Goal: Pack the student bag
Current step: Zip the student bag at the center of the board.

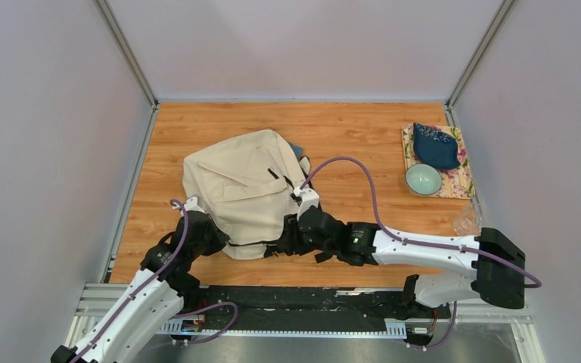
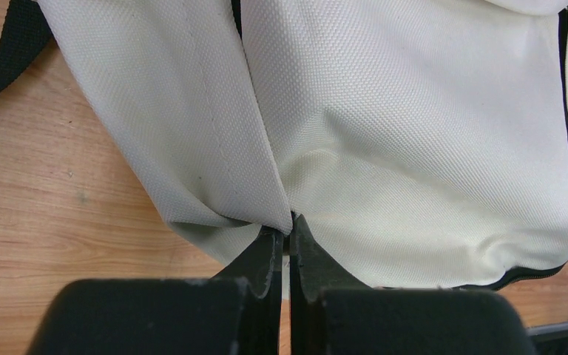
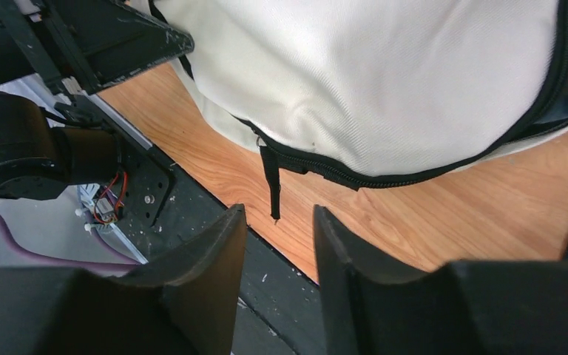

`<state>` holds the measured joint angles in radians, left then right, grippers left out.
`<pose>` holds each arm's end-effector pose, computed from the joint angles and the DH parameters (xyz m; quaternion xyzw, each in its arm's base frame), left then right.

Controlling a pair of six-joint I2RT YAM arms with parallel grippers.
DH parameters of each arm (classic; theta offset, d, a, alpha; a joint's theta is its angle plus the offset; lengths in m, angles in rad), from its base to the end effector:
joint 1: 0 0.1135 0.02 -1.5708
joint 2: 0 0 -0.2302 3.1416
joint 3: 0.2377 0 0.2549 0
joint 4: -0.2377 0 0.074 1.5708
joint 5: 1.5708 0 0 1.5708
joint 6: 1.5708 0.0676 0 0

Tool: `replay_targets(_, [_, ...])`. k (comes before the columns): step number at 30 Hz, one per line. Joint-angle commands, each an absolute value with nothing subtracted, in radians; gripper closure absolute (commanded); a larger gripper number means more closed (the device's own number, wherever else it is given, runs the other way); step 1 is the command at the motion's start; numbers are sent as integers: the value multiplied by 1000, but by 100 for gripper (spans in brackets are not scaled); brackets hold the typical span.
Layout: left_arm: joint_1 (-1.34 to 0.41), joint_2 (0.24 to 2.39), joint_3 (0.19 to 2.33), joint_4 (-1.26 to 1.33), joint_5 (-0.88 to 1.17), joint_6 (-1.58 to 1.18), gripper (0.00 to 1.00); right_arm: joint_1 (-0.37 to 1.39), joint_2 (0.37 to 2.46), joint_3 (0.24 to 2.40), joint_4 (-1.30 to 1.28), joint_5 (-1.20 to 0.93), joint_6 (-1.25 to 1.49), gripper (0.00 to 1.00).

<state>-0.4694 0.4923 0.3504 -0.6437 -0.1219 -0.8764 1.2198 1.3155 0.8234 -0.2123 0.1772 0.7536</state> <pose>0.1559 -0.0698 0.1469 -0.2092 0.8985 -0.1940 0.3337 0.1197 0.2923 0.1811 -0.1727 0.8882 0.3045 0.2976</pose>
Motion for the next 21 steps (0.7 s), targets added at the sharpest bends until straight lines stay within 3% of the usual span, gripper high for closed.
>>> replay_targets(1, [-465, 460, 345, -607, -91, -882, 100, 1213, 1233, 818, -204, 247, 761, 67])
replay_targets(7, [-465, 460, 364, -617, -81, -876, 100, 1190, 1275, 844, -216, 239, 769, 100])
replay_targets(21, [-465, 446, 385, -611, -58, -879, 100, 1177, 1549, 936, -204, 215, 758, 100])
